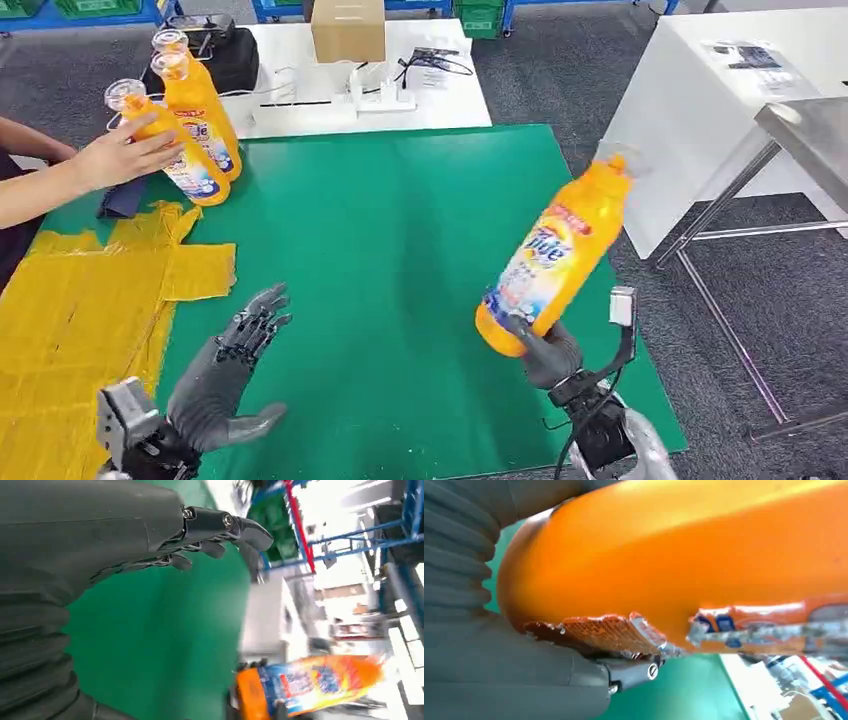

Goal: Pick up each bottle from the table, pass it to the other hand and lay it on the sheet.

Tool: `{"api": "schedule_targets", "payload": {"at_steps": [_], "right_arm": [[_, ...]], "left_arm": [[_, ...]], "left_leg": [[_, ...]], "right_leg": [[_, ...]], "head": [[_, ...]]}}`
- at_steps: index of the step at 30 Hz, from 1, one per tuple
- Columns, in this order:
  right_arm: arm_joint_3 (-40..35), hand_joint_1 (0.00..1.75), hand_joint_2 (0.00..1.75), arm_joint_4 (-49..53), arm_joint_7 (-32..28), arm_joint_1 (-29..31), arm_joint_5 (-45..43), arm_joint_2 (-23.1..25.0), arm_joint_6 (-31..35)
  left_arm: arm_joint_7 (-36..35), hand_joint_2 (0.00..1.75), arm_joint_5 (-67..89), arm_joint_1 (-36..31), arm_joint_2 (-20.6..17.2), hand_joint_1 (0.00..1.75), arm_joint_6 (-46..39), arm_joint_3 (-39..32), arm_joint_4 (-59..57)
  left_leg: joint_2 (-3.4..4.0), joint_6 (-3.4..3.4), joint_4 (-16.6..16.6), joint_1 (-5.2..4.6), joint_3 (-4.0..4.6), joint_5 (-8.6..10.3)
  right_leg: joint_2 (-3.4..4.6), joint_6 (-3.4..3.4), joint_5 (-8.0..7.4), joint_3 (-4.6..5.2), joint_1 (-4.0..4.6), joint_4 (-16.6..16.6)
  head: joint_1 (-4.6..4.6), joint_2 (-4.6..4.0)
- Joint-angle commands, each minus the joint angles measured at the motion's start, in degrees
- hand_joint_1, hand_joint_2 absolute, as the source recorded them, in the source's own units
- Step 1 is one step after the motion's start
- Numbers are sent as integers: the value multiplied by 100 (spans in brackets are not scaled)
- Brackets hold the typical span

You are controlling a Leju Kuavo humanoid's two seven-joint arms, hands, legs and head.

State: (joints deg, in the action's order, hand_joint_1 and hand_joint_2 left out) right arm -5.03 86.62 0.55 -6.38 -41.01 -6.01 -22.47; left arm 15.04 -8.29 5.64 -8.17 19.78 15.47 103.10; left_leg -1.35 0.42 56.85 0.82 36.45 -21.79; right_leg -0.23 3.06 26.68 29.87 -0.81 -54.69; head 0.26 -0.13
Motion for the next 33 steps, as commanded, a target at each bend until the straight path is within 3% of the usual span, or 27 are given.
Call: {"api": "schedule_targets", "payload": {"at_steps": [1,5,10,11,13,18,21,23,27,28,29,33], "right_arm": [[179,175,175,696,-35,-273,-81,440,87],[72,175,175,715,-124,-253,-85,362,20],[-521,175,175,930,-235,-319,596,176,134],[-703,175,175,900,-213,-334,724,86,130],[-1206,175,175,794,-277,-348,1155,74,144],[-2704,175,175,228,-282,250,1830,-485,88],[-3368,175,175,-100,63,778,2428,-709,-43],[-3741,175,175,-395,430,1125,2188,-883,-239],[-4057,175,175,-545,514,1373,2066,-1047,-366],[-4349,175,175,-812,1045,1854,1849,-451,-285],[-4479,175,175,-830,1346,2025,1726,-225,-136],[-4986,175,175,-828,1487,2349,1267,-266,145]], "left_arm": [[-117,175,-185,42,233,0,101,-321,29],[-94,175,-182,38,221,0,116,-303,49],[-272,175,-481,63,301,0,132,-94,143],[-367,175,-632,151,541,0,104,-77,225],[-536,175,-788,141,669,0,-36,241,343],[-710,175,-1067,-446,583,0,-199,830,179],[-807,175,-1153,-709,573,0,-165,1089,13],[-836,175,-1210,-831,554,0,-184,1246,-83],[-821,175,-1270,-899,507,0,-201,1364,-127],[-1000,175,-1459,-1080,703,0,-264,1439,-107],[-1168,175,-1467,-1162,757,0,-365,1508,-18],[-1202,175,-1316,-1281,615,0,-575,1828,95]], "left_leg": [[25,0,2,-4,6,-7],[14,0,2,-3,12,-3],[17,-3,1,-3,14,-6],[21,-3,5,-4,8,-11],[22,-1,3,-3,4,-12],[23,-1,6,1,4,-10],[25,-1,3,-1,6,-6],[22,-2,-1,0,9,-3],[24,3,-1,-4,1,-2],[21,6,-2,-5,0,0],[28,4,0,-2,6,0],[53,6,8,-3,9,2]], "right_leg": [[12,-10,1,-6,-1,-4],[2,-8,2,43,-1,-2],[6,-7,2,47,-2,-1],[7,-11,7,42,-2,-6],[9,-9,6,37,-1,1],[9,-10,3,36,3,0],[11,-10,-1,40,2,0],[11,-6,-4,40,1,5],[8,-8,-3,33,-1,4],[7,-7,-3,32,-3,5],[17,-6,-6,39,0,2],[34,-4,-13,-4,2,-13]], "head": [[-4,0],[-2,0],[-2,0],[0,0],[-2,0],[-2,0],[-2,0],[0,0],[-2,0],[0,0],[0,0],[0,0]]}}
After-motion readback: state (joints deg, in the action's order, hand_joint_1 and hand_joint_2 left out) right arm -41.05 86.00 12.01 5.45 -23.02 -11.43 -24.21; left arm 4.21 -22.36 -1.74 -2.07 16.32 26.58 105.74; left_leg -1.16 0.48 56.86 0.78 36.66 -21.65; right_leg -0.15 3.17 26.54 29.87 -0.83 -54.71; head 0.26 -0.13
